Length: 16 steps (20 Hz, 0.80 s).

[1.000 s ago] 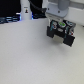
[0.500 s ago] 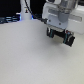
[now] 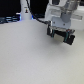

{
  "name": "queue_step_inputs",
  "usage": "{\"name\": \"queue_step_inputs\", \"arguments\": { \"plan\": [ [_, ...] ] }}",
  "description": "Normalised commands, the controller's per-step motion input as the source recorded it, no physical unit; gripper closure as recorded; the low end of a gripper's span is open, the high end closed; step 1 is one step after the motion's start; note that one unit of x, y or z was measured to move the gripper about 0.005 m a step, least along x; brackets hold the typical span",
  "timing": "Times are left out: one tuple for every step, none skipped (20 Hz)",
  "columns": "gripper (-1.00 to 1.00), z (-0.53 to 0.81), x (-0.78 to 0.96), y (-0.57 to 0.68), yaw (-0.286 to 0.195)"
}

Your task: Open the kcup holder, insert the kcup into the holder, and close the kcup holder

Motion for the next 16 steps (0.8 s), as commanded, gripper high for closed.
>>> {"name": "queue_step_inputs", "arguments": {
  "plan": [
    [-1.00,0.01,-0.42,0.41,0.143],
    [-1.00,0.01,-0.45,0.39,0.151],
    [-1.00,0.01,-0.49,0.36,0.162],
    [-1.00,0.00,-0.52,0.35,0.167],
    [-1.00,0.00,-0.53,0.36,0.166],
    [-1.00,0.00,-0.53,0.36,0.164],
    [-1.00,0.00,-0.55,0.36,0.163],
    [-1.00,0.01,-0.55,0.38,0.160],
    [-1.00,0.01,-0.55,0.40,0.153],
    [-1.00,0.01,-0.55,0.42,0.147],
    [-1.00,0.00,-0.55,0.44,0.140],
    [-1.00,0.00,-0.52,0.45,0.137],
    [-1.00,0.00,-0.48,0.46,0.133],
    [-1.00,-0.01,-0.47,0.46,0.131],
    [-1.00,0.00,-0.48,0.46,0.127],
    [-1.00,0.00,-0.51,0.46,0.124]
  ]
}}
